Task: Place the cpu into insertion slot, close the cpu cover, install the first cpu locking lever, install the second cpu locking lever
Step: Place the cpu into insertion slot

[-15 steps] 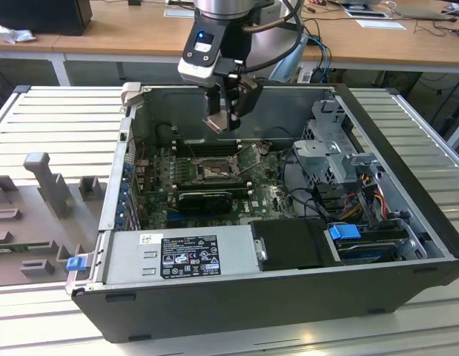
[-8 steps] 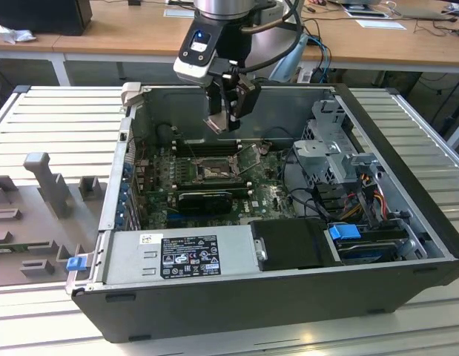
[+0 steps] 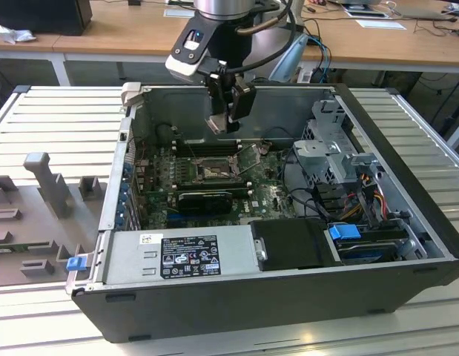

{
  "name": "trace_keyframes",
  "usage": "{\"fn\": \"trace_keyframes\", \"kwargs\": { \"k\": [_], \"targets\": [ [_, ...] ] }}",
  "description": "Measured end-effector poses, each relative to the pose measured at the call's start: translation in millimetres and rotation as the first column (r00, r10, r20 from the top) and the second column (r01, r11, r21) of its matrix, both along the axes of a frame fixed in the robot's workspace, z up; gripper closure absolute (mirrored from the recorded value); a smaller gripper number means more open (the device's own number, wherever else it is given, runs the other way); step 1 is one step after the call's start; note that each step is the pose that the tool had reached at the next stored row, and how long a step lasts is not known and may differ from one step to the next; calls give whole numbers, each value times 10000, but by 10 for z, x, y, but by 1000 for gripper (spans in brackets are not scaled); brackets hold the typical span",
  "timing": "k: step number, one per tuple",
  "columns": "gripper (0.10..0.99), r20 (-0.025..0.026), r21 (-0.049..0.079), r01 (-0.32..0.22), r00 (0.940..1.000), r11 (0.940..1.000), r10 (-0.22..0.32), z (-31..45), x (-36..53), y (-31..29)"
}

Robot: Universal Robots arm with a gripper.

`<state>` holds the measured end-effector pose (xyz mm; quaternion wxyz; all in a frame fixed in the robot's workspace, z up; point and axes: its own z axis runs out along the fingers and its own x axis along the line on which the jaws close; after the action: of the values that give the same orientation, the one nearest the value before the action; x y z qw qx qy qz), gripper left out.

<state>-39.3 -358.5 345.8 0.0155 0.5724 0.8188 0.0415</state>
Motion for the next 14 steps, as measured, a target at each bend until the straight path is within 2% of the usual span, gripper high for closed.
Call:
{"fn": "trace_keyframes", "kwargs": {
  "k": [5,14],
  "targets": [
    [557,0,0,510,9987,9987,-510,-3,0,0],
    [557,-10,-3,1269,9919,9919,-1269,-17,0,0]
  ]
}}
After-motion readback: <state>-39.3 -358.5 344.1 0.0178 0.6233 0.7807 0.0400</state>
